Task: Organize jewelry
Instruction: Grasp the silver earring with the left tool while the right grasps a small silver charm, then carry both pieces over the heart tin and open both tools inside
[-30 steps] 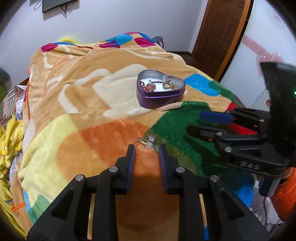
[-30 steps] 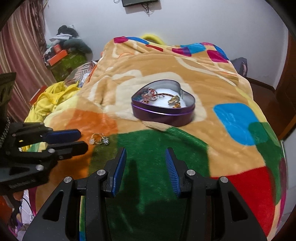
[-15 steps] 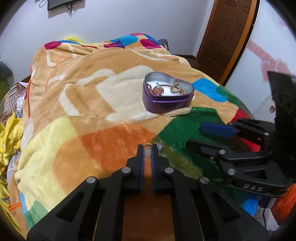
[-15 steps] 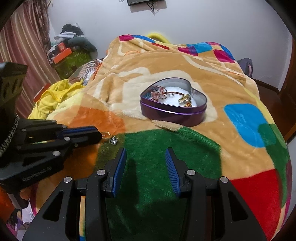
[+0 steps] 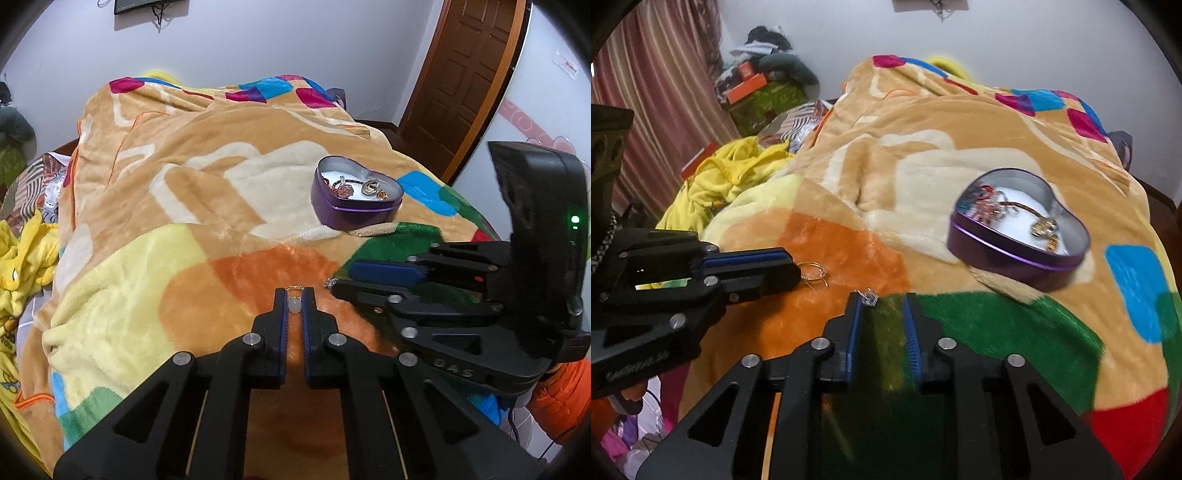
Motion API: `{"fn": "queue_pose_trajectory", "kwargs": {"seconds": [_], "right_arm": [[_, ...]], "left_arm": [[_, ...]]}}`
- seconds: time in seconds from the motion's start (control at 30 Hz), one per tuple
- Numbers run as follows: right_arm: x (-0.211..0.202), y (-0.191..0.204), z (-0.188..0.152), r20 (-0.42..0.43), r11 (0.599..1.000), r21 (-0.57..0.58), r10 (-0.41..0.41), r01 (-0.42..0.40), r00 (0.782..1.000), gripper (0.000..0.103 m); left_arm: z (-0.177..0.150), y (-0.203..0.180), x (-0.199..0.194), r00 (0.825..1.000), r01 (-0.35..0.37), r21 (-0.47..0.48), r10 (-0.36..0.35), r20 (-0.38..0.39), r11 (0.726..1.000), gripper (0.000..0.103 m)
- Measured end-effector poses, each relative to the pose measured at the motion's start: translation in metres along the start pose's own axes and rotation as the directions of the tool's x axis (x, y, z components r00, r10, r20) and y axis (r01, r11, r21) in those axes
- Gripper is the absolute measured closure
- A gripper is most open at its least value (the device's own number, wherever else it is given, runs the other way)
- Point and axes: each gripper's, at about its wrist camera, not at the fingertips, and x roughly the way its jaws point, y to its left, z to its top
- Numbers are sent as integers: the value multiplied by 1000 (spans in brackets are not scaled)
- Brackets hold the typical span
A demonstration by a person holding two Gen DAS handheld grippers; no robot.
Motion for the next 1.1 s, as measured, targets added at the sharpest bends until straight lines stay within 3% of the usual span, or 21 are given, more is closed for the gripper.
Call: {"fn": "queue_pose_trajectory", "kwargs": {"seconds": [0.27, 0.73, 0.93, 1.1], "right_arm": [[13, 3, 3, -49, 998, -35, 54, -55, 997, 93], [-22, 2, 7, 100, 1000, -12, 23, -22, 995, 94], [-38, -12, 4, 138, 999, 32, 15, -20, 990, 94], [-52, -26, 2, 172, 998, 69, -11, -1, 985, 94]], "left_arm": [[-2, 3, 5, 1000, 12, -12, -12, -6, 1000, 98], [1, -20, 6, 998, 65, 30, -64, -22, 997, 98], [0, -39, 13, 998, 55, 86, -51, -44, 995, 98], [3, -42, 20, 998, 46, 75, -42, -49, 996, 98]]}}
